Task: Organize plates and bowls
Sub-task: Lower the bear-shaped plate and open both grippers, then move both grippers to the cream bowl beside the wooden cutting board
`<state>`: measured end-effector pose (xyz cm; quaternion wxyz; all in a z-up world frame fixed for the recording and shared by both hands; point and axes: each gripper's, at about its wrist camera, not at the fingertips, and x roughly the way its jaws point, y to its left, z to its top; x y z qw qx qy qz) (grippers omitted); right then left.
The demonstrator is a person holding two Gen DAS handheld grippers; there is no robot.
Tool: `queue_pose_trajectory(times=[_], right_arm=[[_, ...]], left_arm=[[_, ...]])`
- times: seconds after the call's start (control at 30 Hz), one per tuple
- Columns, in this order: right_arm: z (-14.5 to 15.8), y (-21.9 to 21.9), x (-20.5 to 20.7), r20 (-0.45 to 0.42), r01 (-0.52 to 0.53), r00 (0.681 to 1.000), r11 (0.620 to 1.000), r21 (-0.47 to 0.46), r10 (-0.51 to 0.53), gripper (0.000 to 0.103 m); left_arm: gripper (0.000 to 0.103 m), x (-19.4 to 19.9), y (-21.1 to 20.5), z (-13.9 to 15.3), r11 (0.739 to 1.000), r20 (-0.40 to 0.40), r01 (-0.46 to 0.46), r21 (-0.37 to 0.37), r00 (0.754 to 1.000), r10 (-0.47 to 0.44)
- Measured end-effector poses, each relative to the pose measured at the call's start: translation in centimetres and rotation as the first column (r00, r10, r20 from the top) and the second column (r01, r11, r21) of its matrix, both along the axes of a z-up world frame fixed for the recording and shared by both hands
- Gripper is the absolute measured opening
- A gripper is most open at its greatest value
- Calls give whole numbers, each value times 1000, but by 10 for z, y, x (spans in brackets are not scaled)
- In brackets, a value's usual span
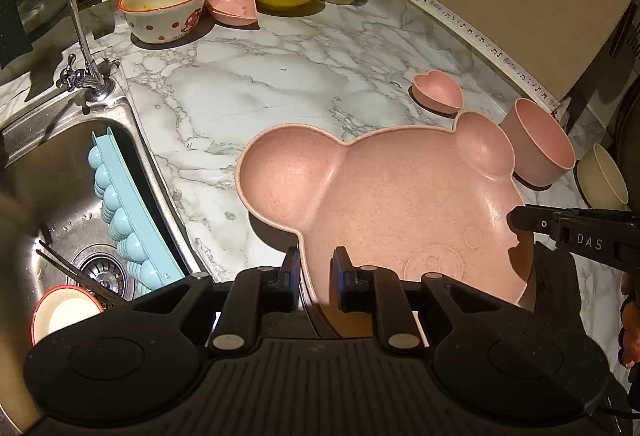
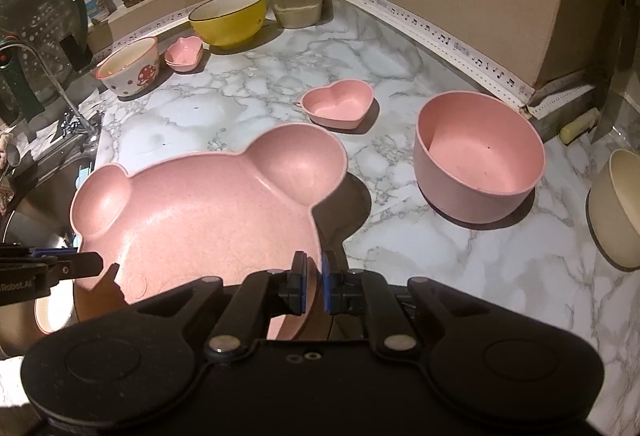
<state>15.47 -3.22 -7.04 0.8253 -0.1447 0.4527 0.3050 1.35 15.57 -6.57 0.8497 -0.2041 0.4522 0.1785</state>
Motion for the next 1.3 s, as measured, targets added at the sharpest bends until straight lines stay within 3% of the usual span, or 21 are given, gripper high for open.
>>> queue_pose_trajectory(times=[0.4,0.53,0.7,0.83,0.93,1.07,1.17,1.3], right_arm=[[8,-11,-11,21,53,998,998,29,-54,8],[19,-14,-23,36,39,999,997,63,-41,9],[29,-14,-41,54,42,997,995,87,-46,12],[37,-15,-56,74,42,996,994,103,-50,19],[43,-17,-68,95,50,994,992,119,-61,30],[54,-23,-84,154,68,984,987,147,-91,74],[60,-30,-91,177,86,978,984,154,-113,80],[69,-47,-93,202,137,964,975,174,-171,89]], left_arm=[[18,-11,-5,6,999,2,49,-1,999,-49],[26,-17,-12,13,996,30,83,9,996,-83],[27,-19,-20,24,992,68,129,13,989,-130],[35,-20,-27,32,985,100,171,30,980,-173],[54,-21,-34,40,979,135,197,56,970,-203],[56,-16,-43,50,969,178,235,81,953,-246],[57,-9,-51,55,961,200,261,90,941,-274],[67,1,-66,61,950,226,294,105,923,-311]])
